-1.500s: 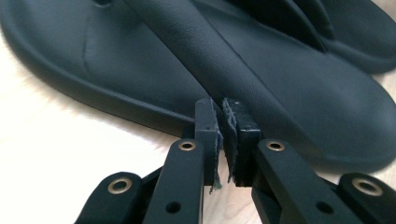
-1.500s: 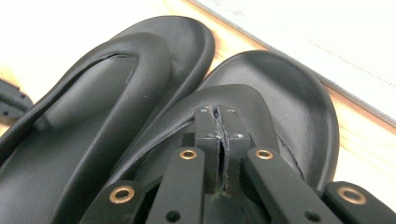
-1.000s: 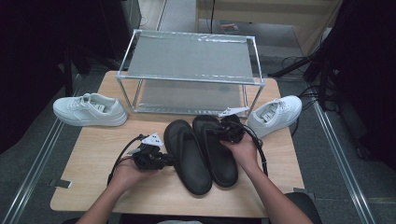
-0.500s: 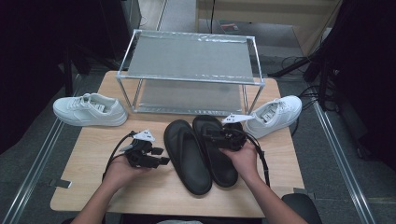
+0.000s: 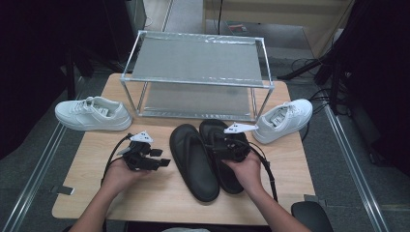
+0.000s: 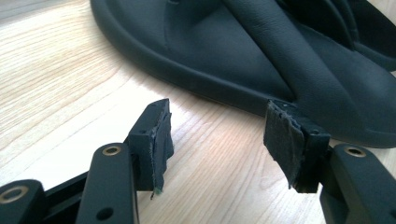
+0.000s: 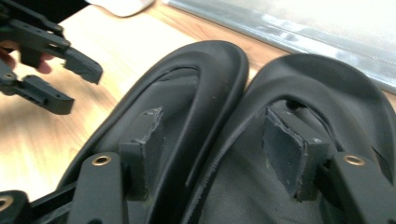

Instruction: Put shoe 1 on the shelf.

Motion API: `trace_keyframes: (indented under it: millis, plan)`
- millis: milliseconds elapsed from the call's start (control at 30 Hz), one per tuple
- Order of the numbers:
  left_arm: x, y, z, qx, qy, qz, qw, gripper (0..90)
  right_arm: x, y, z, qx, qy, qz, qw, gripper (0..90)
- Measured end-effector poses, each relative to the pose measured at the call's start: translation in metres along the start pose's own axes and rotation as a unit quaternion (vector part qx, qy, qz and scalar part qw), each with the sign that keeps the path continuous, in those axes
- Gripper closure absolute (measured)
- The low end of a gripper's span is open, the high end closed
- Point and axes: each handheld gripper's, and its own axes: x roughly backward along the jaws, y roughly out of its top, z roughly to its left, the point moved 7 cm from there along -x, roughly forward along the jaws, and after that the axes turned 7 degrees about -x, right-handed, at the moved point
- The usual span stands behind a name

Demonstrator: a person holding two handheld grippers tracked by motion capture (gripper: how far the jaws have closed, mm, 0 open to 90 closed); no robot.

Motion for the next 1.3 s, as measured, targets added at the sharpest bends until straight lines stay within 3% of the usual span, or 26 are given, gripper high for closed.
trace_keyframes:
  millis: [367,533,767,1033,1133,1300]
  plan:
    - [0.0,0.001,0.003,-0.004,0.004,0.003,1.0,41.6,-0.007,-0.007,0.007,0.006,0.0,0.01,0.9999,36.7]
    - [0.0,0.001,0.004,-0.007,0.005,0.005,1.0,41.4,-0.009,-0.008,0.007,0.006,-0.004,0.003,1.0,36.5]
    - [-0.002,0.004,0.005,-0.011,0.005,0.003,0.9999,41.5,-0.011,-0.013,0.008,0.007,-0.02,0.01,0.9997,36.3]
    - [-0.006,0.008,0.005,-0.017,0.001,0.005,0.9998,41.5,-0.026,-0.024,0.014,0.017,-0.037,0.026,0.9988,38.4]
    - [-0.006,0.009,0.006,-0.016,0.0,0.001,0.9999,41.5,-0.031,-0.025,0.012,0.009,-0.05,0.016,0.9986,42.9]
    - [-0.005,0.009,0.009,-0.011,-0.001,-0.006,0.9999,41.5,-0.031,-0.026,0.012,0.025,-0.074,0.017,0.9968,49.7]
